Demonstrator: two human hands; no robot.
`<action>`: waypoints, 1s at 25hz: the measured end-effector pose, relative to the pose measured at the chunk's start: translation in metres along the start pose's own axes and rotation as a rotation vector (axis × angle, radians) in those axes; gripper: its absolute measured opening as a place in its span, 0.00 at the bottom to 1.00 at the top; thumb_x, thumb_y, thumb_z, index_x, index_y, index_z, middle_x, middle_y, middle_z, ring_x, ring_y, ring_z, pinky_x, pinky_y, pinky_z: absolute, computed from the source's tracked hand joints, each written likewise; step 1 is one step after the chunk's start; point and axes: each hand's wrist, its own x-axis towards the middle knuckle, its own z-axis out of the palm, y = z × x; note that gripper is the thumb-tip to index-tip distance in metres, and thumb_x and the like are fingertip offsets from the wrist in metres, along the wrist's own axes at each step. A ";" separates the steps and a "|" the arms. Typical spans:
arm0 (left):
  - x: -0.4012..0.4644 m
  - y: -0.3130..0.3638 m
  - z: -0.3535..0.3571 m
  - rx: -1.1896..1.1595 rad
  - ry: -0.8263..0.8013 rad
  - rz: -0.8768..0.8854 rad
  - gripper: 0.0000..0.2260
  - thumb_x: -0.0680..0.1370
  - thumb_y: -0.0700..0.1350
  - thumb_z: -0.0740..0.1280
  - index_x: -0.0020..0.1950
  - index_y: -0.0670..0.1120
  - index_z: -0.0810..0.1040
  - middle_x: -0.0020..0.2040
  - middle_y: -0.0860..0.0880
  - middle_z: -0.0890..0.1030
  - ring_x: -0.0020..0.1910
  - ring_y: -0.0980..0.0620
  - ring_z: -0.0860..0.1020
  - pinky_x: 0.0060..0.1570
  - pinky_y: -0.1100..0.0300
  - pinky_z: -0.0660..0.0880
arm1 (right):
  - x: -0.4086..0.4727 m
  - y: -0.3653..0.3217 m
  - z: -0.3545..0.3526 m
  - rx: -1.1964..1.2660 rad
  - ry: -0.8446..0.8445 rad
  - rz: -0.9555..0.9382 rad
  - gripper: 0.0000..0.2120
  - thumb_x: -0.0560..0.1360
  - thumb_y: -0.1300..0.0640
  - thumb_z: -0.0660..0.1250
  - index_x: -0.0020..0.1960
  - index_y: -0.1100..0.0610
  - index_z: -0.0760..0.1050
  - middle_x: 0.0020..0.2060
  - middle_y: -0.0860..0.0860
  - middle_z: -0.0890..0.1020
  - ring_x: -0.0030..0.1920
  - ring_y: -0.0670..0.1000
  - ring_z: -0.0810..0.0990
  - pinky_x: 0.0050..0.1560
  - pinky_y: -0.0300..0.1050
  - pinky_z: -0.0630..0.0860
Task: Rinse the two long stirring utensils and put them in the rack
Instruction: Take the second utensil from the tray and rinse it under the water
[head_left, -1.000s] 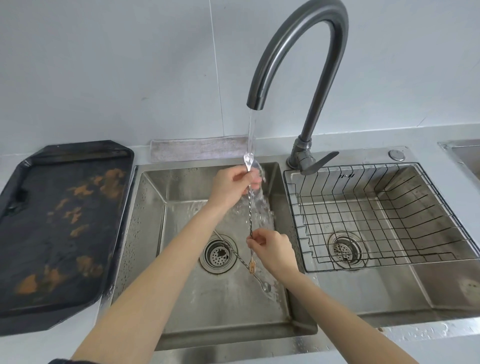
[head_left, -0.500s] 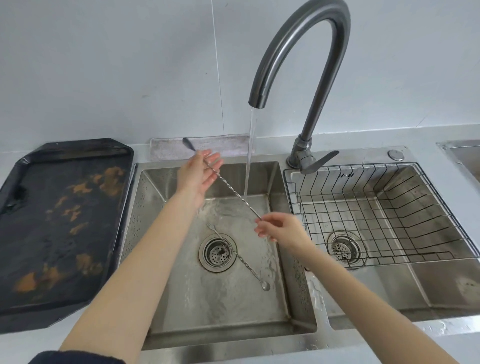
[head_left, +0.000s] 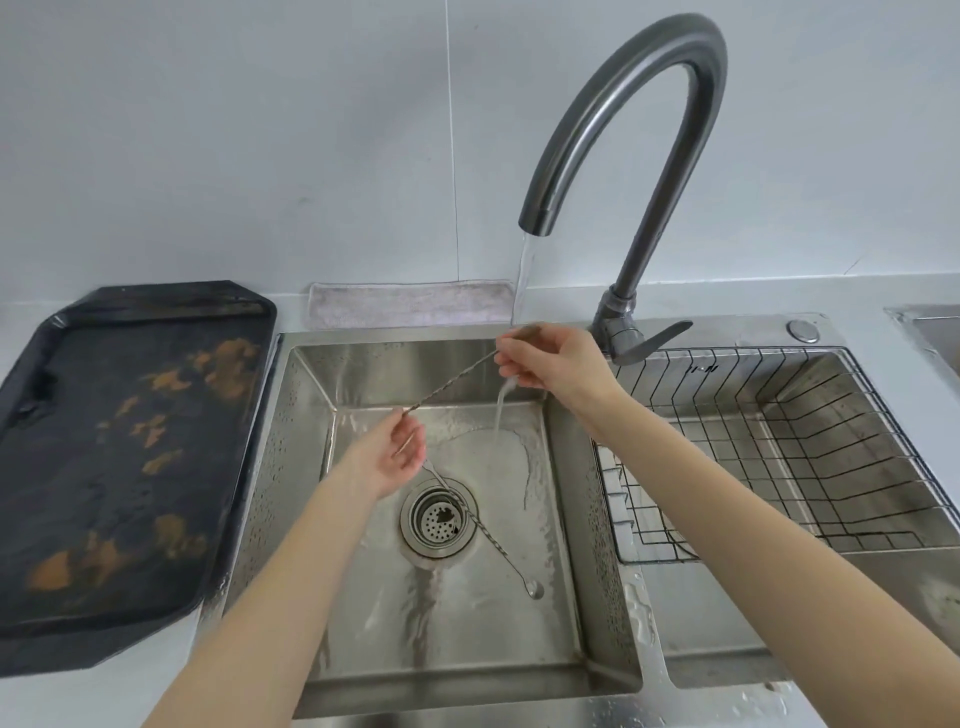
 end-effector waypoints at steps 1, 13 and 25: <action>0.002 -0.003 -0.003 0.051 0.009 -0.022 0.10 0.78 0.45 0.63 0.38 0.42 0.71 0.38 0.50 0.74 0.38 0.54 0.74 0.38 0.63 0.72 | 0.003 -0.002 0.003 -0.013 0.012 -0.009 0.06 0.74 0.62 0.67 0.38 0.56 0.77 0.31 0.49 0.80 0.25 0.38 0.78 0.31 0.29 0.75; -0.013 -0.007 0.029 1.205 0.025 0.578 0.08 0.78 0.46 0.61 0.52 0.45 0.77 0.52 0.48 0.80 0.48 0.55 0.76 0.60 0.60 0.71 | 0.011 -0.007 0.007 -0.029 0.090 0.007 0.06 0.74 0.57 0.69 0.38 0.56 0.80 0.31 0.49 0.80 0.27 0.38 0.79 0.35 0.29 0.79; -0.042 -0.008 0.085 1.186 -0.100 0.944 0.13 0.77 0.48 0.63 0.57 0.45 0.80 0.55 0.45 0.83 0.55 0.49 0.80 0.52 0.66 0.68 | 0.012 -0.011 -0.004 -0.122 0.122 -0.081 0.04 0.73 0.63 0.68 0.46 0.59 0.80 0.32 0.49 0.80 0.35 0.48 0.79 0.46 0.41 0.79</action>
